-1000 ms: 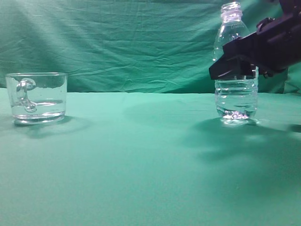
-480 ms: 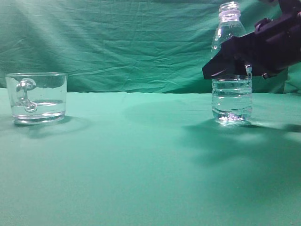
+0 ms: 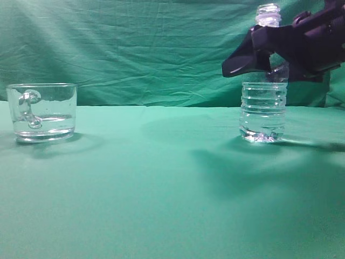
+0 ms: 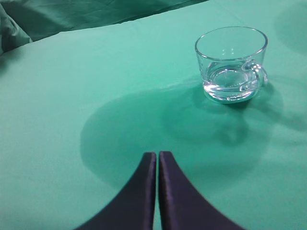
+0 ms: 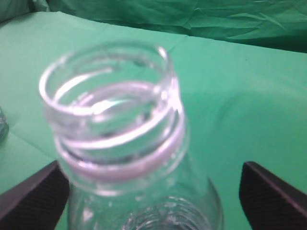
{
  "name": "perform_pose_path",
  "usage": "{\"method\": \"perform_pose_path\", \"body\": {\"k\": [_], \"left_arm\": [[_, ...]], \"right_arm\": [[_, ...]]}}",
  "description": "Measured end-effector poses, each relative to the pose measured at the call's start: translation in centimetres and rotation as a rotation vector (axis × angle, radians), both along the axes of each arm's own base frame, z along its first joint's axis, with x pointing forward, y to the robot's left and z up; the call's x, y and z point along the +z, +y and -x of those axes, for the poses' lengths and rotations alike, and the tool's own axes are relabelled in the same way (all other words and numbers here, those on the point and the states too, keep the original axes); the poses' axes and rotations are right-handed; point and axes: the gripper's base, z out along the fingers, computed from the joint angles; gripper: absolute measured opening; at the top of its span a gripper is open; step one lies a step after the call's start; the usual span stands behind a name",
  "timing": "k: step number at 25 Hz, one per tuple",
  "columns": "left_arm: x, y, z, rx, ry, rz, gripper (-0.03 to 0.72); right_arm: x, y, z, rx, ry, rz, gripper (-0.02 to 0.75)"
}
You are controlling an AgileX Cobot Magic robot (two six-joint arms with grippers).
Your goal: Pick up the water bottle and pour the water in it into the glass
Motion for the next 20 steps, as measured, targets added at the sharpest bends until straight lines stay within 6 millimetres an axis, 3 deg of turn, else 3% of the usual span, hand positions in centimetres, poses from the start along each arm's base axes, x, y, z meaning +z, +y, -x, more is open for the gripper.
{"method": "perform_pose_path", "body": {"k": [15,17,20], "left_arm": [[0.0,0.0,0.0,0.000,0.000,0.000,0.000],[0.0,0.0,0.0,0.000,0.000,0.000,0.000],[0.0,0.0,0.0,0.000,0.000,0.000,0.000]], "right_arm": [[7.3,-0.8,3.2,0.000,-0.072,0.027,0.639],[8.6,-0.9,4.0,0.008,-0.097,0.033,0.537],[11.0,-1.1,5.7,0.032,-0.145,0.045,0.322]]}}
